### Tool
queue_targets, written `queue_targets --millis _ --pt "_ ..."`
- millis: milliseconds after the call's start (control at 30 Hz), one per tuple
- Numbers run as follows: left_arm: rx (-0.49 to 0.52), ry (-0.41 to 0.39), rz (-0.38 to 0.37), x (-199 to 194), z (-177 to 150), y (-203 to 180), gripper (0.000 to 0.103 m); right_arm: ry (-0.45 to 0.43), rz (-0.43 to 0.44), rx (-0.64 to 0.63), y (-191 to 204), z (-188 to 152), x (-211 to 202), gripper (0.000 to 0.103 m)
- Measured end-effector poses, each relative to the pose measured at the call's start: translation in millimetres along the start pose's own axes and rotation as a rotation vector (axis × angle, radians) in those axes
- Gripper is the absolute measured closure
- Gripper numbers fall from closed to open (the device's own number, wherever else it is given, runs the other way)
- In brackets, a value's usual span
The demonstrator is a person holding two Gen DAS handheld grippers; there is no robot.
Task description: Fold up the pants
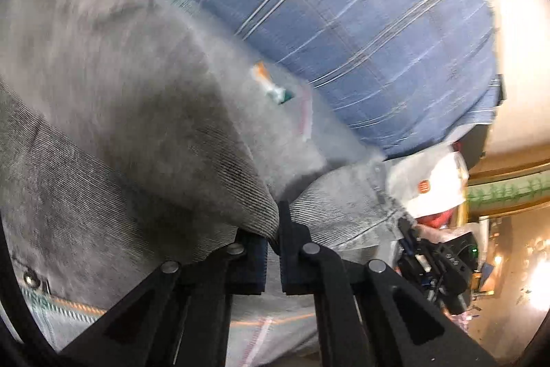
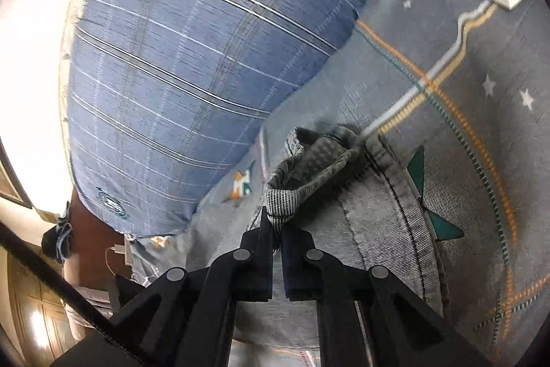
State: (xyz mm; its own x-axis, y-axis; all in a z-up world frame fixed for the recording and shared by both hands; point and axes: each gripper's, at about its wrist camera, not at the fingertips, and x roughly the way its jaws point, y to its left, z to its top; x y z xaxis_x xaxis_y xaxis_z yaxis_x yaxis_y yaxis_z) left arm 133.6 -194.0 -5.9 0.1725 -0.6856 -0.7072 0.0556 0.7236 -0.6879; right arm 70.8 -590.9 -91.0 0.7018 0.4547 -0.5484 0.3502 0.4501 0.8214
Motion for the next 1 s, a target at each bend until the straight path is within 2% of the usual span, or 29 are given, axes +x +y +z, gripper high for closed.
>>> queue_targets --millis 100,167,267,300,367,433,567,667,733,767,800,833,867,900,933,967,1000 --pt "0.089 -0.041 -0.007 -22.2 -15.5 -16.0 0.098 -0.048 0.003 -0.061 11.2 -12.2 -32.0 0.098" --pt "0.147 -0.013 0.015 -16.1 -36.5 -18.3 0.098 -0.069 -0.023 -0.081 4.5 -31.4 -49.9 0.098" --pt "0.179 0.078 0.102 7.5 -61.8 8.1 0.098 -0.023 -0.111 -0.022 -37.7 -56.7 -45.9 0.097" --pt "0.171 0.111 0.129 16.1 -70.4 16.8 0.098 0.033 -0.152 0.035 -59.5 -63.7 -35.2 0.097" --pt "0.138 0.143 0.147 25.3 -77.9 28.4 0.098 0.086 -0.144 0.108 -79.0 -71.1 -28.8 0.097" --pt "0.147 0.126 0.108 18.7 -79.0 24.4 0.098 0.064 -0.121 0.077 -73.4 -72.2 -38.8 0.097" --pt "0.166 0.064 0.038 -4.2 -68.2 5.4 0.098 -0.003 -0.101 -0.016 -35.1 -60.7 -64.1 0.097" --pt "0.186 0.057 0.050 -6.1 -67.6 3.5 0.098 -0.037 -0.124 -0.080 -16.2 -67.9 -79.8 0.095" --pt "0.217 0.116 0.125 12.8 -78.4 16.7 0.096 -0.028 -0.195 -0.079 -23.6 -76.9 -77.9 0.081" --pt "0.228 0.158 0.164 21.2 -84.0 22.6 0.096 -0.008 -0.289 -0.066 -37.4 -82.3 -70.6 0.052" --pt "0.221 0.218 0.188 34.7 -90.9 30.5 0.096 0.020 -0.363 -0.057 -46.1 -84.1 -62.1 0.029" --pt "0.217 0.236 0.180 34.8 -97.9 34.9 0.094 0.057 -0.434 -0.028 -61.2 -87.6 -56.5 0.030" --pt "0.231 0.214 0.163 31.2 -101.5 34.8 0.087 0.064 -0.441 0.008 -70.9 -91.0 -59.3 0.033" --pt "0.268 0.196 0.164 26.3 -104.0 31.0 0.079 0.043 -0.407 0.017 -72.8 -92.9 -67.0 0.033" --pt "0.316 0.181 0.174 20.4 -107.0 25.8 0.060 0.011 -0.385 0.011 -69.5 -93.7 -75.8 0.033" --pt "0.349 0.150 0.173 12.0 -109.1 21.5 0.051 -0.040 -0.372 -0.008 -60.1 -92.7 -87.4 0.032" --pt "0.373 0.117 0.171 3.3 -111.9 20.4 0.051 -0.076 -0.353 -0.033 -50.7 -90.9 -94.4 0.030"
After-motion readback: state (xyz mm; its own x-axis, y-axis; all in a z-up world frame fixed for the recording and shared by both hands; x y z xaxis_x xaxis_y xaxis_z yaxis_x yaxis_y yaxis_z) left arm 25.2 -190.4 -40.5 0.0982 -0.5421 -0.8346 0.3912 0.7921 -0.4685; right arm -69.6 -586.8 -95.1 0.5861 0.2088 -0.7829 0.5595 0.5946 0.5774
